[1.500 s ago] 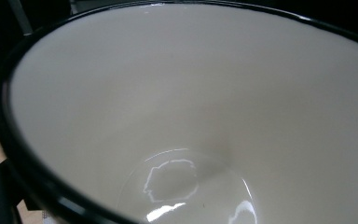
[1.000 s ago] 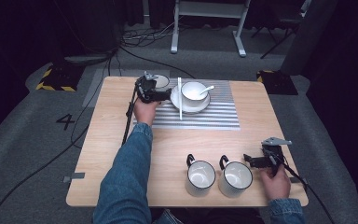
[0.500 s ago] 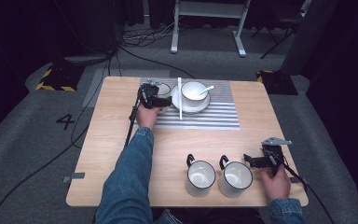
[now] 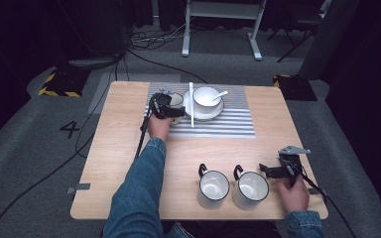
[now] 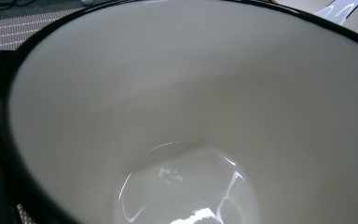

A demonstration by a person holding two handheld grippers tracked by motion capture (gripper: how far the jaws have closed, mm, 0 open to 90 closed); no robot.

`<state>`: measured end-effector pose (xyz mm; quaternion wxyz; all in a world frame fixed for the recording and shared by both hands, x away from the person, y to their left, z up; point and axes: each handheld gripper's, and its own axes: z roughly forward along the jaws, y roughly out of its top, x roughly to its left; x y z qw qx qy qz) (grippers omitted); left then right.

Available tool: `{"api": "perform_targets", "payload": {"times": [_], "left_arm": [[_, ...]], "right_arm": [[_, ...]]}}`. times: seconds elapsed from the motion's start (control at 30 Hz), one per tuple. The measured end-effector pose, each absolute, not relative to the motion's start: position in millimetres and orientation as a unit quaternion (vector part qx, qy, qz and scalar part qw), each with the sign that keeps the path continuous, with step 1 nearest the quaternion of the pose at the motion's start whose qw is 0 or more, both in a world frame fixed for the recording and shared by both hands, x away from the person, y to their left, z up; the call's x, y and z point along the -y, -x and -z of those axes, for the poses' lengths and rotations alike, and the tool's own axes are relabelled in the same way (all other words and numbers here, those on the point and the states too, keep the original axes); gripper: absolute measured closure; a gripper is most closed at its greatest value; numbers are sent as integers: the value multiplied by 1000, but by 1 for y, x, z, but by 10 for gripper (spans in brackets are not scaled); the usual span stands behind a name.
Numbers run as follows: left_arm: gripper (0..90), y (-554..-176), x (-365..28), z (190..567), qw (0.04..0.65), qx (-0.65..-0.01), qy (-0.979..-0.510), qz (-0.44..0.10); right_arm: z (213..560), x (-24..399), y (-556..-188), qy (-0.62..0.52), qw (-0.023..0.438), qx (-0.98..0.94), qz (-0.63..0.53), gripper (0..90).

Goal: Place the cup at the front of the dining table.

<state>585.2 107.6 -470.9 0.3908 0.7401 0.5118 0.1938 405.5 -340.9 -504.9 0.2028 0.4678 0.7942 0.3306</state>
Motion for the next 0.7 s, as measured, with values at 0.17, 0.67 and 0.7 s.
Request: {"api": "perform_targets", "payload": {"times": [0.17,0.67,0.7], "left_arm": [[32,-581,-110,473,397,-510,-737,-195],[28,-567,-112,480,396,-485,-748,-220],[27,-566,-111,480,397,-486,-747,-219]], "right_arm": [[505,341,-406,-468,203,-794,-331,2],[505,341,-405,-468,203,-794,-331,2],[505,341,-406,-468,203,-794,-331,2]]}}
